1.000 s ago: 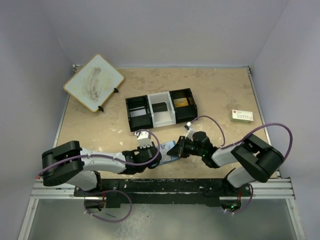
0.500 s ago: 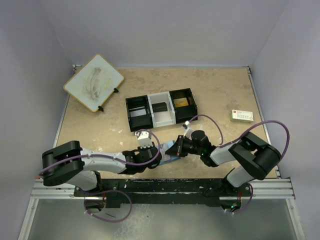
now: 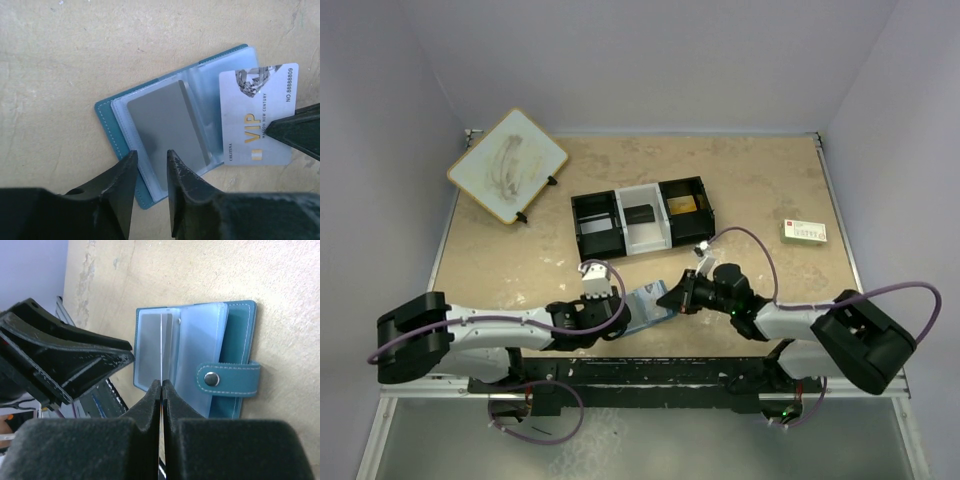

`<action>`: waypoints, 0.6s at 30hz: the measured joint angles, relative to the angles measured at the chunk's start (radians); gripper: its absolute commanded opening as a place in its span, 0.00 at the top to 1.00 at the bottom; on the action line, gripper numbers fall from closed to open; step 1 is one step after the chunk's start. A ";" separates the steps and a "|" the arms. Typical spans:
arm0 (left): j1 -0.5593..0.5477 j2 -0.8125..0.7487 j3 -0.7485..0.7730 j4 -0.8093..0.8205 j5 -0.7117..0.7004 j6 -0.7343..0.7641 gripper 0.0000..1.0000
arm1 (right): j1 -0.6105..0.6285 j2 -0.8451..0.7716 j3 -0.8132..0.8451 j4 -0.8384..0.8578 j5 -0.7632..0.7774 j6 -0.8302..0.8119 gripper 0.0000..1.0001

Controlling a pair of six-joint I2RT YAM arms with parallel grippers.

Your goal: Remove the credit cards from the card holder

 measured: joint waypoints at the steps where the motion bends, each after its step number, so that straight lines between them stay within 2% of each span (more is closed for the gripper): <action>1: 0.004 -0.014 0.000 -0.012 0.000 0.012 0.66 | 0.000 -0.015 -0.011 0.001 0.003 -0.003 1.00; 3: 0.020 -0.045 0.006 -0.041 0.001 0.040 0.49 | 0.000 -0.051 -0.029 0.000 0.006 -0.018 1.00; 5: 0.051 -0.072 0.031 -0.094 -0.002 0.067 0.35 | 0.000 -0.093 -0.038 0.002 0.017 -0.043 1.00; 8: 0.104 -0.120 0.099 -0.211 -0.031 0.091 0.28 | 0.000 -0.189 -0.048 0.013 0.037 -0.096 1.00; 13: 0.186 -0.189 0.242 -0.394 -0.077 0.155 0.22 | 0.000 -0.392 -0.050 -0.005 0.076 -0.243 1.00; 18: 0.424 -0.211 0.323 -0.489 -0.073 0.282 0.20 | 0.000 -0.541 -0.050 -0.026 0.109 -0.438 1.00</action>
